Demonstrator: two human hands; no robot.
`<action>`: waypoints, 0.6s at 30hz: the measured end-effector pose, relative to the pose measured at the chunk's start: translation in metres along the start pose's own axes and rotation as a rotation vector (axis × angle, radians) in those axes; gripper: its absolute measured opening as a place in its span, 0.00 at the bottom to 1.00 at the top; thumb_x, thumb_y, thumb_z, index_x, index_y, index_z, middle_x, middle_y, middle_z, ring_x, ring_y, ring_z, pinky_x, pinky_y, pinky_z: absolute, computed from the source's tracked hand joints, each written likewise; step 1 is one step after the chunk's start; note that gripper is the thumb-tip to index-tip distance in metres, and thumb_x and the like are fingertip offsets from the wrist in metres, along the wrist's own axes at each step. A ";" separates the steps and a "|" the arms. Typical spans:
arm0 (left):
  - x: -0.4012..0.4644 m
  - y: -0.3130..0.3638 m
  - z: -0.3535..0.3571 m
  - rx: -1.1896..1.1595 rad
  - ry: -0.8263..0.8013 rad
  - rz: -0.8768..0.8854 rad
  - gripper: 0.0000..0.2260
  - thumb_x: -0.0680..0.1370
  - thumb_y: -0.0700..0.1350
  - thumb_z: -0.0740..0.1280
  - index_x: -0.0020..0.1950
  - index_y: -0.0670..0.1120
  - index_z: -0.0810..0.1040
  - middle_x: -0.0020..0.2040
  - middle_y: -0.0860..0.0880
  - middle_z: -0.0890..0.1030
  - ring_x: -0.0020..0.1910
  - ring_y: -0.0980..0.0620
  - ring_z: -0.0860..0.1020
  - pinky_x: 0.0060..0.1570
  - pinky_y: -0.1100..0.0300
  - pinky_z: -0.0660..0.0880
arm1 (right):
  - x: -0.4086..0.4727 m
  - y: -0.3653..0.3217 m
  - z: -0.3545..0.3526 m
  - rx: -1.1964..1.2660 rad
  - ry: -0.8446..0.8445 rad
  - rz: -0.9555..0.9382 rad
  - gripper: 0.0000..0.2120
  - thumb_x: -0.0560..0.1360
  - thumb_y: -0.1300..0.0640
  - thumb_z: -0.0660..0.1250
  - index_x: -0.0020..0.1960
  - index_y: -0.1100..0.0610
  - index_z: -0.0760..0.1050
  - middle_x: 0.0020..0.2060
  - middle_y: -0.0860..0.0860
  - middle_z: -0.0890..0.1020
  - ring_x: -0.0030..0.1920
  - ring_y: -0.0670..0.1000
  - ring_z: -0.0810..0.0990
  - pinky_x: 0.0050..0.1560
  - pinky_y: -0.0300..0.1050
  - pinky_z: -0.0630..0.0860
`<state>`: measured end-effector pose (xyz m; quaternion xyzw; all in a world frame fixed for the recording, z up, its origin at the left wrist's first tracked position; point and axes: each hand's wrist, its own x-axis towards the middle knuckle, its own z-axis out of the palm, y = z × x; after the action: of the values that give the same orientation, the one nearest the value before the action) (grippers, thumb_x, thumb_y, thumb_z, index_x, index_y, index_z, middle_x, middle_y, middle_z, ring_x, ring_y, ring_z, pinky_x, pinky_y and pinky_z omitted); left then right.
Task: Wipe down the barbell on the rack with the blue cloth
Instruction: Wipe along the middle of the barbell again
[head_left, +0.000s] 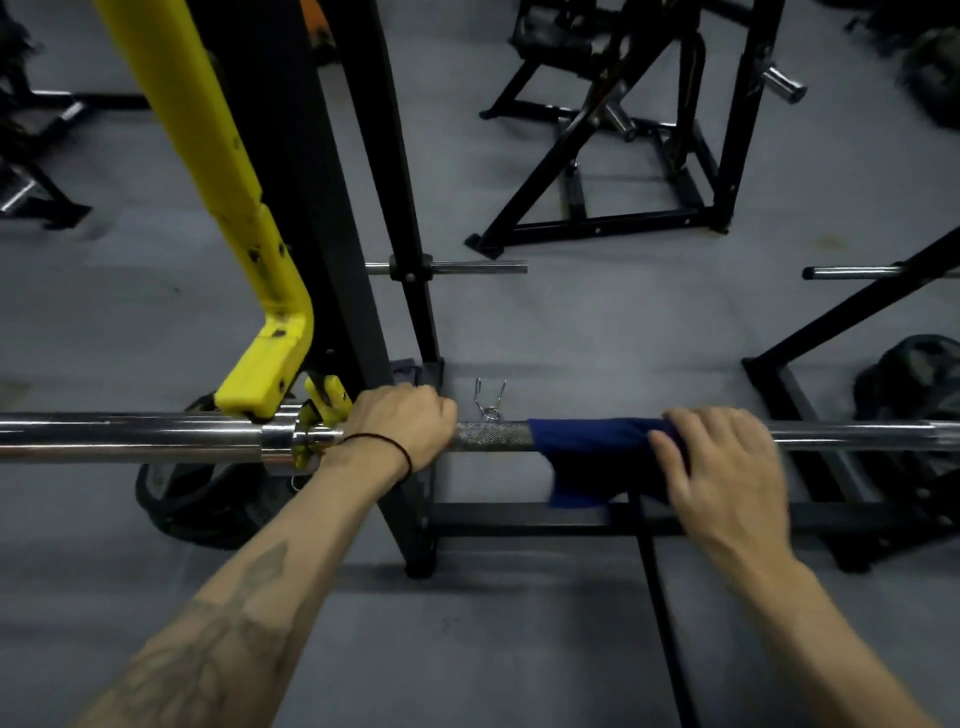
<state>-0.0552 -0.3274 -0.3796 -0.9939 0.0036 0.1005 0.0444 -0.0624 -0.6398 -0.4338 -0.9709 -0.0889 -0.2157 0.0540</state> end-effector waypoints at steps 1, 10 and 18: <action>-0.005 0.000 0.003 -0.013 0.059 -0.042 0.16 0.84 0.48 0.52 0.58 0.46 0.79 0.54 0.42 0.81 0.52 0.39 0.80 0.44 0.53 0.70 | -0.003 0.001 -0.001 -0.005 0.009 0.050 0.22 0.84 0.45 0.55 0.56 0.60 0.80 0.47 0.59 0.79 0.51 0.64 0.75 0.63 0.64 0.71; -0.053 -0.006 0.051 -0.197 0.439 0.118 0.17 0.82 0.48 0.54 0.59 0.43 0.80 0.54 0.45 0.82 0.54 0.44 0.79 0.65 0.49 0.70 | -0.007 -0.185 0.014 0.140 -0.027 0.094 0.20 0.83 0.48 0.54 0.60 0.57 0.80 0.52 0.58 0.81 0.58 0.62 0.76 0.76 0.64 0.61; -0.074 -0.031 0.061 -0.107 0.450 0.172 0.29 0.73 0.42 0.57 0.75 0.36 0.67 0.73 0.40 0.71 0.73 0.42 0.69 0.75 0.47 0.61 | 0.001 -0.115 0.011 0.125 -0.082 -0.259 0.22 0.84 0.43 0.55 0.66 0.57 0.77 0.47 0.55 0.78 0.48 0.60 0.75 0.57 0.55 0.69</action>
<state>-0.1394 -0.2908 -0.4212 -0.9883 0.0926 -0.1201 -0.0187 -0.0791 -0.5255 -0.4358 -0.9540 -0.2286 -0.1753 0.0825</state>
